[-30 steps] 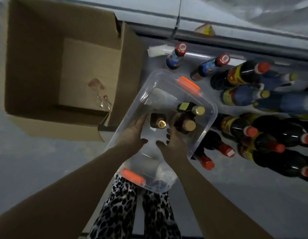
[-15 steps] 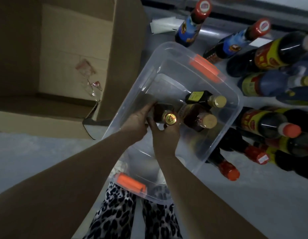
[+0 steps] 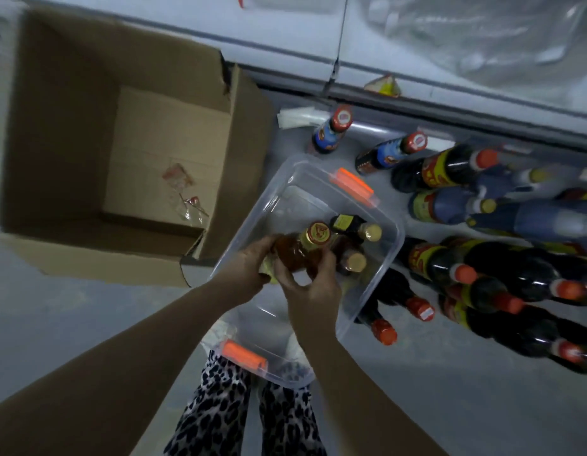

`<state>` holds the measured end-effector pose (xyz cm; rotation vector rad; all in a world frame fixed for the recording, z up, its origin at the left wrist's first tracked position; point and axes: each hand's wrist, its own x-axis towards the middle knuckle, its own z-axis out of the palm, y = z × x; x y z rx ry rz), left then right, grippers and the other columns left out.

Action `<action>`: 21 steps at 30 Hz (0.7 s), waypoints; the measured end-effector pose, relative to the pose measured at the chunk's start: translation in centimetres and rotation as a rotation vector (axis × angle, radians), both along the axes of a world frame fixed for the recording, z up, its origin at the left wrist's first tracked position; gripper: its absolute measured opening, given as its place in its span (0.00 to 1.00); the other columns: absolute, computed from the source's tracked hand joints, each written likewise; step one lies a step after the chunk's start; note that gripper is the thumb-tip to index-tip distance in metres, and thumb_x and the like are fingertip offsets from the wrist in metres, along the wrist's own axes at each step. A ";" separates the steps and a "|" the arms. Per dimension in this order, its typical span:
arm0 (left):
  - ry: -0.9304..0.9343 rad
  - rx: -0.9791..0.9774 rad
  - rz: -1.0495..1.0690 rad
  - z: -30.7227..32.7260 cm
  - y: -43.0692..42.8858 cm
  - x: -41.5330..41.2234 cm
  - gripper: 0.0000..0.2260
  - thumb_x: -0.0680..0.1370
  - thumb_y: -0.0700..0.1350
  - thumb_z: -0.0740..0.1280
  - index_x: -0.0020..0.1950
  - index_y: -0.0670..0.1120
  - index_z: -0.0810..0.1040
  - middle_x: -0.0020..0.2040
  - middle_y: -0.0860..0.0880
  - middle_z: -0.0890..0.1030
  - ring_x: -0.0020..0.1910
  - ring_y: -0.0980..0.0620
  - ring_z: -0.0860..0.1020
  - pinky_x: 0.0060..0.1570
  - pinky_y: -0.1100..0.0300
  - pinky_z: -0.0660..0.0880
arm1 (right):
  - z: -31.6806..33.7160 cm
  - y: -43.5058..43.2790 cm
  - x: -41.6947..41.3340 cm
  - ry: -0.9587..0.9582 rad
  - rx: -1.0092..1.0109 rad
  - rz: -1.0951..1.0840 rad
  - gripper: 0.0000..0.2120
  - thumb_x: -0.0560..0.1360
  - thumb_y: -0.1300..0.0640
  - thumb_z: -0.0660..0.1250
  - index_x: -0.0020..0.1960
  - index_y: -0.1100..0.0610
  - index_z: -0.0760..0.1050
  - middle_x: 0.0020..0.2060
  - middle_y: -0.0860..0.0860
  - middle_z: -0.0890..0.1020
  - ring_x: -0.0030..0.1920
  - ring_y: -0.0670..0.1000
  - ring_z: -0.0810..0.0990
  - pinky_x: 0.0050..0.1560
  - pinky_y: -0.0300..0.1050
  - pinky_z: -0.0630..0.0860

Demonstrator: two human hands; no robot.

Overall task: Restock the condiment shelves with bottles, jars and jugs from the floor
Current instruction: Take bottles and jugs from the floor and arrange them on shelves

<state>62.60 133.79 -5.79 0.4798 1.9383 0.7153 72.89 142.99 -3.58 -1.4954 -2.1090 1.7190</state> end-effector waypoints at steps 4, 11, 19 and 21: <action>-0.027 0.085 -0.022 7.2 0.4 -1.9 0.29 0.72 0.29 0.72 0.72 0.41 0.70 0.63 0.43 0.78 0.61 0.52 0.76 0.57 0.73 0.71 | 6.4 2.6 -0.6 0.041 -0.085 0.087 0.22 0.73 0.51 0.77 0.64 0.49 0.73 0.55 0.40 0.82 0.58 0.41 0.80 0.63 0.49 0.77; 0.007 0.129 -0.101 21.7 2.3 -4.9 0.28 0.73 0.35 0.73 0.71 0.47 0.72 0.58 0.45 0.80 0.55 0.48 0.81 0.57 0.58 0.76 | 20.6 6.7 -2.7 0.070 -0.127 0.191 0.22 0.74 0.54 0.76 0.61 0.40 0.70 0.57 0.44 0.82 0.59 0.44 0.80 0.64 0.52 0.77; -0.049 0.225 -0.041 38.2 3.9 -7.6 0.31 0.73 0.38 0.75 0.74 0.45 0.68 0.63 0.43 0.79 0.63 0.48 0.78 0.64 0.52 0.75 | 36.8 9.6 -4.9 0.132 -0.178 0.268 0.23 0.74 0.50 0.75 0.65 0.38 0.71 0.59 0.43 0.82 0.61 0.41 0.80 0.68 0.50 0.74; -0.078 0.279 -0.009 43.0 4.0 -8.3 0.32 0.72 0.34 0.74 0.74 0.43 0.67 0.65 0.43 0.78 0.65 0.47 0.76 0.67 0.49 0.73 | 41.8 10.0 -5.3 0.163 -0.145 0.295 0.25 0.72 0.44 0.75 0.66 0.37 0.71 0.60 0.41 0.82 0.62 0.41 0.79 0.69 0.51 0.73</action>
